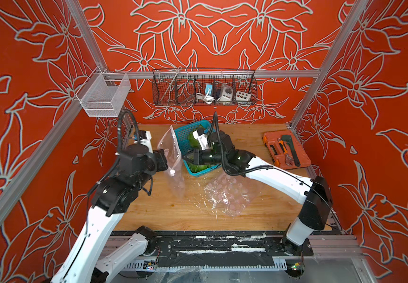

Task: Put the chinese cabbages into a zipper bag and zip it
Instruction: Open the zipper of the food storage bag at the center of the board, then pick up the Chinese cabbage from the basket.

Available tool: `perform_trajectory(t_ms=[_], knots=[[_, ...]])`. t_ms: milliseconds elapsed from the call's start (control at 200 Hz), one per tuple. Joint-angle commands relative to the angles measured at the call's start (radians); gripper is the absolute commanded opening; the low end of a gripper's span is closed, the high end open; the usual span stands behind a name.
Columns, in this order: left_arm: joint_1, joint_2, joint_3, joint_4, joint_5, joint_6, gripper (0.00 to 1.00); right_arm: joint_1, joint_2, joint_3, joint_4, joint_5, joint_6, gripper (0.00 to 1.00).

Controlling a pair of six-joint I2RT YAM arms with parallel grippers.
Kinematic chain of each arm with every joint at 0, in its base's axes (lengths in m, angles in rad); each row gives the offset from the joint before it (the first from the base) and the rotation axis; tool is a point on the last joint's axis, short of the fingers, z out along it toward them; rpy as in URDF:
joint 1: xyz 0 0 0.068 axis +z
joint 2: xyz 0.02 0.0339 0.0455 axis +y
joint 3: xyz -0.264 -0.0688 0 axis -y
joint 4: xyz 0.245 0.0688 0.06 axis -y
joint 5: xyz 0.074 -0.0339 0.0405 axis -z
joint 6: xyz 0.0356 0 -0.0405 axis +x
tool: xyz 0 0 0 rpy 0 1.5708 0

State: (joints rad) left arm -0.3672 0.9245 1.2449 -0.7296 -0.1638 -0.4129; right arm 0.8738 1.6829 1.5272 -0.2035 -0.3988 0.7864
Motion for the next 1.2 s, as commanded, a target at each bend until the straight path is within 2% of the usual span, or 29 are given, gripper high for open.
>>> perform_trajectory(t_ms=[0,95,180,230,285,380,495,736,766,811,921,1016,1106,1196], knots=[[0.001,0.056,-0.126,0.156,0.133,0.041,0.00,-0.088,-0.065,0.018,-0.442,0.206,-0.254,0.51],[0.002,0.056,-0.248,0.296,0.263,-0.012,0.00,-0.147,-0.116,-0.039,-0.581,0.400,-0.326,0.63],[0.002,0.056,-0.332,0.401,0.354,-0.060,0.00,-0.180,-0.129,-0.064,-0.652,0.459,-0.325,0.70],[0.002,0.056,-0.380,0.463,0.393,-0.091,0.00,-0.186,-0.126,-0.079,-0.648,0.447,-0.291,0.73],[0.002,0.056,-0.420,0.525,0.438,-0.122,0.00,-0.187,-0.118,-0.102,-0.590,0.378,-0.258,0.77],[0.002,0.056,-0.444,0.560,0.471,-0.144,0.00,-0.187,-0.051,-0.078,-0.517,0.314,-0.222,0.81],[0.004,0.056,-0.430,0.519,0.446,-0.119,0.00,-0.185,0.072,0.010,-0.490,0.308,-0.241,0.83],[0.025,0.056,-0.420,0.466,0.457,-0.083,0.00,-0.182,0.216,0.058,-0.379,0.369,-0.333,0.84],[0.032,0.056,-0.416,0.460,0.460,-0.079,0.00,-0.182,0.234,0.060,-0.369,0.376,-0.350,0.82],[0.041,0.072,-0.406,0.447,0.462,-0.066,0.00,-0.182,0.250,0.065,-0.353,0.384,-0.374,0.74],[0.062,0.097,-0.377,0.399,0.453,-0.015,0.00,-0.182,0.199,0.018,-0.250,0.388,-0.432,0.36],[0.098,0.093,-0.368,0.378,0.438,0.021,0.00,-0.182,0.111,-0.020,-0.186,0.361,-0.480,0.16],[0.135,0.088,-0.361,0.380,0.436,0.040,0.00,-0.182,0.032,-0.018,-0.237,0.346,-0.495,0.06],[0.145,0.091,-0.352,0.387,0.423,0.052,0.00,-0.182,-0.068,-0.056,-0.274,0.305,-0.496,0.04]])
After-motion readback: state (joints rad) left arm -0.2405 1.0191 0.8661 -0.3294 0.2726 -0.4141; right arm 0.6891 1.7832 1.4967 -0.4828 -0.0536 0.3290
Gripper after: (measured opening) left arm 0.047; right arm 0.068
